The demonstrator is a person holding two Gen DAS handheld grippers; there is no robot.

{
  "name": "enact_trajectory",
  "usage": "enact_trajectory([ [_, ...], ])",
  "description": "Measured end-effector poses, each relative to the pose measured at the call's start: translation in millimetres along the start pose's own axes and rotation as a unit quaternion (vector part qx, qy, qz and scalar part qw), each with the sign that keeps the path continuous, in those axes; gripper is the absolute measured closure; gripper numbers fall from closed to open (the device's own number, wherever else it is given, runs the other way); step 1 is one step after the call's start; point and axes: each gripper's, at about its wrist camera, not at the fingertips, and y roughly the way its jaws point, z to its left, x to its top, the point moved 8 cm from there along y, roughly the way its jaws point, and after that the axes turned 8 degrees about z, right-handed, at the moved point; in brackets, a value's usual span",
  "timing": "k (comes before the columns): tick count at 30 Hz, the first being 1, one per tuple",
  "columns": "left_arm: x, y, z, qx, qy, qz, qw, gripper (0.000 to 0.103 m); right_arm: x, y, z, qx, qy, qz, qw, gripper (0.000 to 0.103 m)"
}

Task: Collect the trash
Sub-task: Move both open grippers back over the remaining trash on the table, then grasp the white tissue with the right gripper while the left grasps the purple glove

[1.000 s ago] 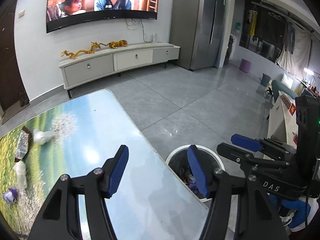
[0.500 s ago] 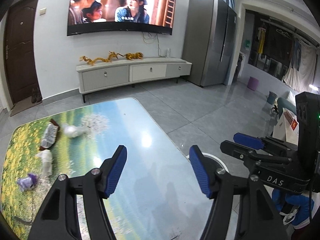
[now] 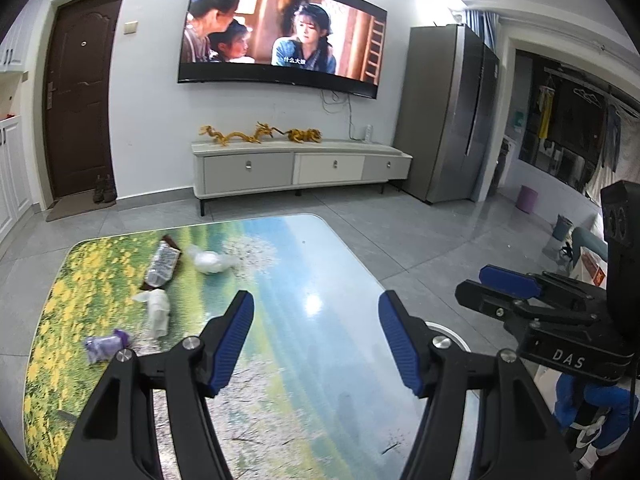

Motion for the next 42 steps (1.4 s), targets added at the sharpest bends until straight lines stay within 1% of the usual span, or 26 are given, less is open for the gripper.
enact_trajectory([
  [6,-1,-12,21,0.009,-0.014,-0.010,0.9998,0.040,4,-3,21,0.006,-0.020,-0.002,1.000,0.055],
  [14,-6,-13,48,0.016,-0.034,-0.010,0.9992,0.040,11,8,44,0.017,-0.042,0.007,0.999,0.055],
  [19,-14,-7,81,0.027,-0.057,-0.004,0.9980,0.040,15,21,56,0.028,-0.054,0.017,0.998,0.055],
  [27,-39,3,162,0.062,-0.108,0.018,0.9920,0.040,17,66,81,0.062,-0.071,0.052,0.994,0.055],
  [29,-48,8,184,0.076,-0.121,0.028,0.9893,0.040,19,82,91,0.073,-0.080,0.063,0.992,0.055],
  [33,-63,20,219,0.083,-0.148,0.053,0.9841,0.040,23,111,111,0.097,-0.088,0.081,0.988,0.054],
  [39,-73,47,241,0.081,-0.157,0.086,0.9805,0.040,34,158,146,0.134,-0.103,0.101,0.980,0.051],
  [42,-74,63,249,0.071,-0.163,0.102,0.9788,0.040,40,183,165,0.148,-0.112,0.113,0.976,0.051],
])
